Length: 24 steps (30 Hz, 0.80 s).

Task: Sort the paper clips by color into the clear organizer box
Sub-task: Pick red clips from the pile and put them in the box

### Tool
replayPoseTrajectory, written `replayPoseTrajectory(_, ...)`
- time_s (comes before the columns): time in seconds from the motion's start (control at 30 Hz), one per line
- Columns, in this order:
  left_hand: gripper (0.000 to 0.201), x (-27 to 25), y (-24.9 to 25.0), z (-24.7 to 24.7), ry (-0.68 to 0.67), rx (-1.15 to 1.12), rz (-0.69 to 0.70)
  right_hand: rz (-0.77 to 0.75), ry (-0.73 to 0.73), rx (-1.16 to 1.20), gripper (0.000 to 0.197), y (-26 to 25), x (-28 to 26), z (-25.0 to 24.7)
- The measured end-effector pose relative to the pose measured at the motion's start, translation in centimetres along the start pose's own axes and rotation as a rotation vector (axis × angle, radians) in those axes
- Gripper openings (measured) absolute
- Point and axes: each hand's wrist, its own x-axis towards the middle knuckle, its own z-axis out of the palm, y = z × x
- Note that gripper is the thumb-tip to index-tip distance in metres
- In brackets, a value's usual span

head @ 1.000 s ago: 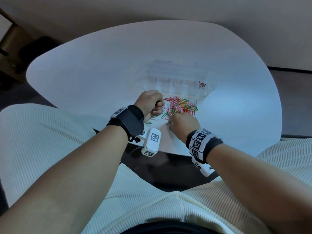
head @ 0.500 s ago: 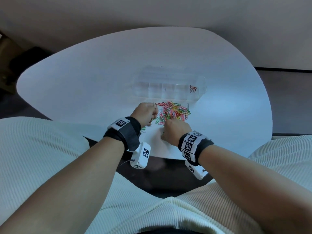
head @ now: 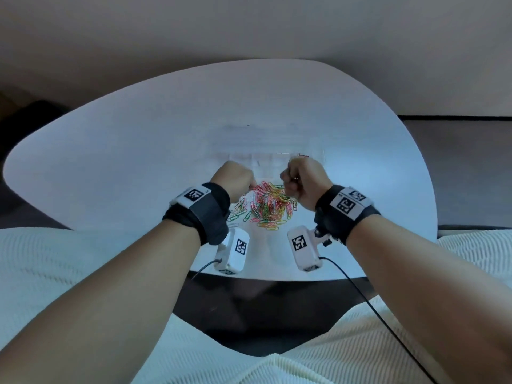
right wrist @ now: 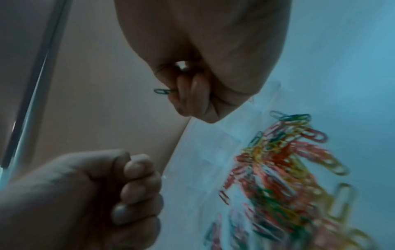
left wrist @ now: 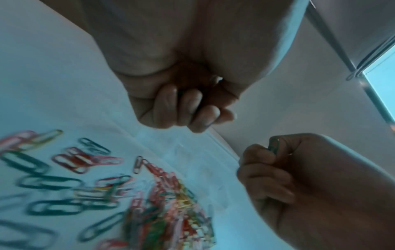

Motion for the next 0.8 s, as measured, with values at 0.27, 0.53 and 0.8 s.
replayPoseTrajectory(0.27,0.016,1.8,5.6,0.6,0.021,-0.510,-0.074,0.047,0.066,0.330,0.029,-3.2,2.3,-0.2)
replayPoseTrajectory(0.53,0.010,3.5,6.5,1.8,-0.040,-0.736,-0.138,0.150,0.106,0.423,0.074,-3.5,3.2,-0.8)
replayPoseTrajectory(0.8,0.041,4.7,6.3,4.0,-0.139,-0.795,-0.122,-0.030,0.093,0.253,0.049,-4.8,1.1,-2.8)
